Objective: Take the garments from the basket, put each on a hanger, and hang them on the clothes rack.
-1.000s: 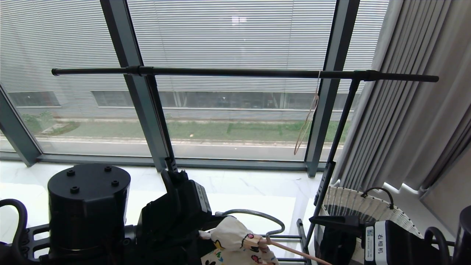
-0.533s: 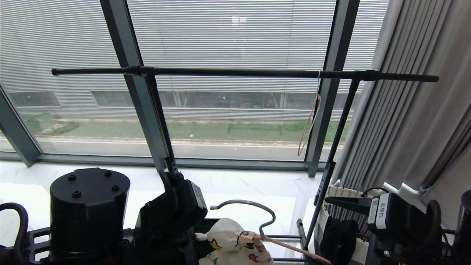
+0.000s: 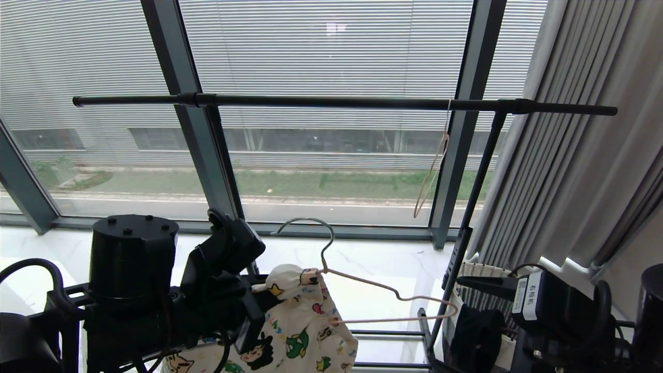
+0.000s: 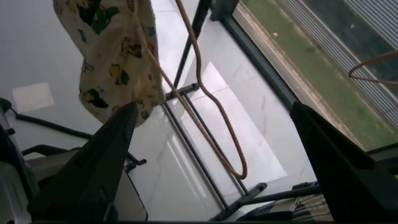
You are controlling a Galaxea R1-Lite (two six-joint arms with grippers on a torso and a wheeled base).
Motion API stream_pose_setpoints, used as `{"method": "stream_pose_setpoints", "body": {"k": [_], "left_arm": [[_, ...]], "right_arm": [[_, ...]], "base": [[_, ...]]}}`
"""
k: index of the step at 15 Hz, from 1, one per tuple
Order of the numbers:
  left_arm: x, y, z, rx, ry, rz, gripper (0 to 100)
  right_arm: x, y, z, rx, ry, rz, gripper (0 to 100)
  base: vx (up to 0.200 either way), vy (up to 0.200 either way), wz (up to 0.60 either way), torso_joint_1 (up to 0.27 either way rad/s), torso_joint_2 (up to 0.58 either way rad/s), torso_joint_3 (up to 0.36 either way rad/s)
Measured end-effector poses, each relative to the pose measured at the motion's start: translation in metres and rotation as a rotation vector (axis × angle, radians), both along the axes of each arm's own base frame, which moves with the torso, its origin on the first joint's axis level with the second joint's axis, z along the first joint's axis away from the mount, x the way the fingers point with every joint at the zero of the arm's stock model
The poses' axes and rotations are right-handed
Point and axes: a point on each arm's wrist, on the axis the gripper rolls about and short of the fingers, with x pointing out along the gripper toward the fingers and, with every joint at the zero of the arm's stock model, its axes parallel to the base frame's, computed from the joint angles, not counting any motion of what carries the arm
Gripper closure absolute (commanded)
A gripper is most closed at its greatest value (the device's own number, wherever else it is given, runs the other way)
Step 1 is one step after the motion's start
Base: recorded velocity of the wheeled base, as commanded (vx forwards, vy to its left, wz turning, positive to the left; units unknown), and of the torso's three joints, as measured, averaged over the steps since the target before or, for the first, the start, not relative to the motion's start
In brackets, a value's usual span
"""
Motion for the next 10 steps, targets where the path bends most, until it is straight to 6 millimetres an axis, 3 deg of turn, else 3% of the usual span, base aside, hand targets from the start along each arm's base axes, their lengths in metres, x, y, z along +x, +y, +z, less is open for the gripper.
{"method": "stream_pose_setpoints", "body": {"k": [3,10], "left_arm": [[0.022,0.004,0.019,-0.062,-0.136,0.074,100],[0.032,0.003,0.034,-0.098,-0.208,0.089,100]], "right_arm": [[0.004,0.005,-0.006,-0.014,0.033,-0.012,0],[0.045,0.038,-0.008,0.176,0.168,-0.219,0]], "base": [[0.000,0.000,0.00,0.000,0.00,0.000],[0.000,0.000,0.00,0.000,0.00,0.000]]}}
